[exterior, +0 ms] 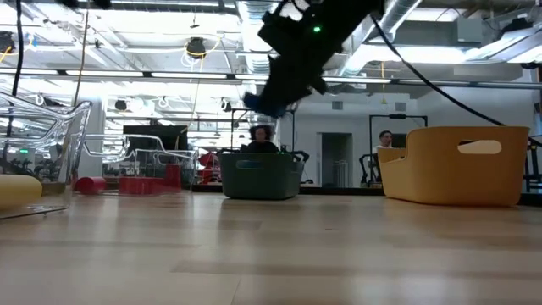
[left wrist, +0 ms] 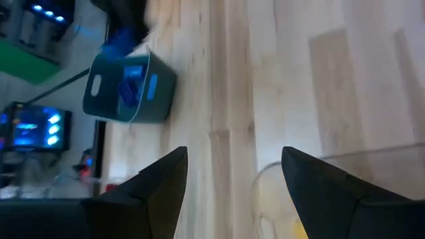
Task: Sort blocks
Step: Put the blue game piece into the blue bin
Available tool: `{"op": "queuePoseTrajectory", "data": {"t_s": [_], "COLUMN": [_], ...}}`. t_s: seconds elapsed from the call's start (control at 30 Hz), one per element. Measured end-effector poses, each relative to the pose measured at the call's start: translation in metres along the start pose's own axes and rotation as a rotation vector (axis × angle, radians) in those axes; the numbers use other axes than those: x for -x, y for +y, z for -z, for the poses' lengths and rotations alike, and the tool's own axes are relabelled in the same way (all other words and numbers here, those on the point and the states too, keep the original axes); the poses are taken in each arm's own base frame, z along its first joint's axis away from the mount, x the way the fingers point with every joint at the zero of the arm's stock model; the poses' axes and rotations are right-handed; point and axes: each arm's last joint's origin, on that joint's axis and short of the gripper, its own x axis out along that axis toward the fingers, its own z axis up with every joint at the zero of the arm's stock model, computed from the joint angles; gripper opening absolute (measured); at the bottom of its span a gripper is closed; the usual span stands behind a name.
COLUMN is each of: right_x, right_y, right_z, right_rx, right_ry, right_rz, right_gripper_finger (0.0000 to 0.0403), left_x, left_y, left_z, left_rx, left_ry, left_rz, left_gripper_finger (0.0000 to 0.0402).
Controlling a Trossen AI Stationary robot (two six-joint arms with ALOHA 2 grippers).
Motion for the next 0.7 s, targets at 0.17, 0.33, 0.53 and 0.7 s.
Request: {"op": "queuePoseTrajectory", "data": {"t_s": [0.17,0.33,0.53,0.7], "right_x": [-0.013,-0.029,-0.056,-0.081], "right_y": [-0.041,-0.089,-0.128,-0.139], "right_z": [-0.019,-0.024,-0.019,-0.003], "right_rx": [0.002,-0.060,-0.100,-0.122], "right_ry": [-0.091,-0.063,-0.054,0.029], "right_rz": [0.037,0.045,0.070,-0.054], "right_gripper_finger": [0.0107,0.0110,0.0143,0.0197], "left_x": [0.007,0.011,0.007,0.005], "left_y": [0.014,0.025,0.030,0.031], "left_z": [-0.008,-0.008,-0.011,-0.013], "left_rx": [0.066,0.094,0.128,0.204], "left_ry": [-0.087,-0.114,-0.120,-0.124], "left_rz": [0.042,0.053,0.015,0.015], "left_gripper_finger": [0.0238,0.0238,0.0238,0.0238]}}
